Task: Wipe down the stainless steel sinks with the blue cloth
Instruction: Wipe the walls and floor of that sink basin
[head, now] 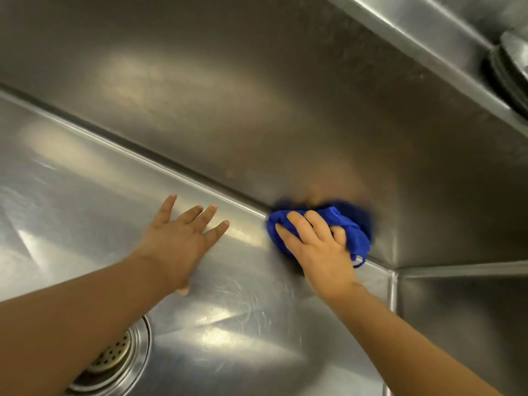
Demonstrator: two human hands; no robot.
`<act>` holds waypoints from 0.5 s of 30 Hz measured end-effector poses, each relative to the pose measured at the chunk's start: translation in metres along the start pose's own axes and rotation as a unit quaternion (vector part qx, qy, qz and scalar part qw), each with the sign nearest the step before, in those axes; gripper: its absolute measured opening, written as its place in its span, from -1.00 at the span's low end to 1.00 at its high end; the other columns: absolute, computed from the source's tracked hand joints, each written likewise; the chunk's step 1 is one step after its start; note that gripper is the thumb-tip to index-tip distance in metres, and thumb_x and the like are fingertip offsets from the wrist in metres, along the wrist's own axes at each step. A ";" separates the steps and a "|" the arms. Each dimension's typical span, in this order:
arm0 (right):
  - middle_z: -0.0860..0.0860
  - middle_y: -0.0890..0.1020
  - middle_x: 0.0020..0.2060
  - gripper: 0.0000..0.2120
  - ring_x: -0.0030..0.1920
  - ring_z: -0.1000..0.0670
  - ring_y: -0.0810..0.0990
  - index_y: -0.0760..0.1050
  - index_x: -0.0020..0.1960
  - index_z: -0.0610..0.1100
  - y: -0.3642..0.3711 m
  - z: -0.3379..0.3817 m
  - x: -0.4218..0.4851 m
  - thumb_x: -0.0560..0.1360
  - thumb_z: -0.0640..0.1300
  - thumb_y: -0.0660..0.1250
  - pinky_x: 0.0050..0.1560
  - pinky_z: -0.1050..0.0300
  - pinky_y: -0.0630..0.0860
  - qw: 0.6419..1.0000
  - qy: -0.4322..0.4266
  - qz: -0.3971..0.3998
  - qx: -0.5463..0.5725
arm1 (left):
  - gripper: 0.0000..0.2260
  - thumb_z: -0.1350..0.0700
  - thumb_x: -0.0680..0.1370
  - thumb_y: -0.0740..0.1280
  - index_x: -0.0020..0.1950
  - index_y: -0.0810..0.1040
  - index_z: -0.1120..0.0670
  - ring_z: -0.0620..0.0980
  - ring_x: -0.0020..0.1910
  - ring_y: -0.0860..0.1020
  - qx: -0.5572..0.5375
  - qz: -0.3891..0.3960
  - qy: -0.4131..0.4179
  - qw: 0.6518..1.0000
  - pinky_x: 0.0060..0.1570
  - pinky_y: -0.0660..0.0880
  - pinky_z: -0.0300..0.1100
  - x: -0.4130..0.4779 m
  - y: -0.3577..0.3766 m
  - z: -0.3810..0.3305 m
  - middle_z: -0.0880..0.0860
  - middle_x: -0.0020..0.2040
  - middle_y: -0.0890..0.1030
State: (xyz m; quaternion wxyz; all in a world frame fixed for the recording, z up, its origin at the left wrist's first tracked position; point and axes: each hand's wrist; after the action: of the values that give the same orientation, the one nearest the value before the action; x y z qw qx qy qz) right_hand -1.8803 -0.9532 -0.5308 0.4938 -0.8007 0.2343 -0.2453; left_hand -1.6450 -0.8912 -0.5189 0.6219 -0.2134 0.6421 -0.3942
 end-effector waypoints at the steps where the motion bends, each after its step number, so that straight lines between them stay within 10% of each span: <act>1: 0.00 0.34 0.20 -0.52 0.16 -0.09 0.34 0.65 0.08 -0.02 -0.002 -0.002 -0.003 0.18 -0.30 0.36 -0.13 0.05 0.14 1.000 0.011 0.007 0.007 | 0.03 -0.15 0.46 0.42 0.53 -0.38 -0.06 0.03 0.55 -0.22 -0.002 0.000 0.000 1.000 0.44 -0.28 0.24 0.000 0.000 0.000 0.07 0.55 -0.33; 9: 0.04 0.59 0.15 -0.52 0.17 -0.06 0.35 0.63 0.02 -0.02 -0.010 0.054 0.057 0.34 -0.23 0.00 -0.13 0.05 0.17 0.998 0.047 -0.042 0.030 | 0.02 -0.18 0.45 0.41 0.53 -0.37 -0.08 0.00 0.55 -0.23 0.000 0.005 0.003 1.000 0.43 -0.30 0.23 -0.001 -0.002 0.002 0.06 0.56 -0.32; 15: -0.02 0.59 0.15 -0.50 0.16 -0.12 0.34 0.64 0.05 0.00 -0.009 0.036 0.029 0.14 -0.31 0.40 -0.12 0.01 0.38 0.998 0.060 -0.010 0.012 | -0.05 -0.26 0.50 0.29 0.53 -0.37 0.00 -0.01 0.54 -0.26 -0.011 -0.044 0.033 0.998 0.41 -0.35 0.18 -0.010 0.013 0.019 0.04 0.55 -0.33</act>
State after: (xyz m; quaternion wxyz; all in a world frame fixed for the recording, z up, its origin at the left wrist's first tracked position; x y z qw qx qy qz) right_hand -1.8349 -0.9430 -0.5317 0.4860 -0.7809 0.2528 -0.3003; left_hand -1.6227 -0.8804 -0.5216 0.5800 -0.2351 0.6563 -0.4214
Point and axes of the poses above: each hand's wrist, its own x-axis towards the middle knuckle, its own y-axis out of the palm, z = x × y
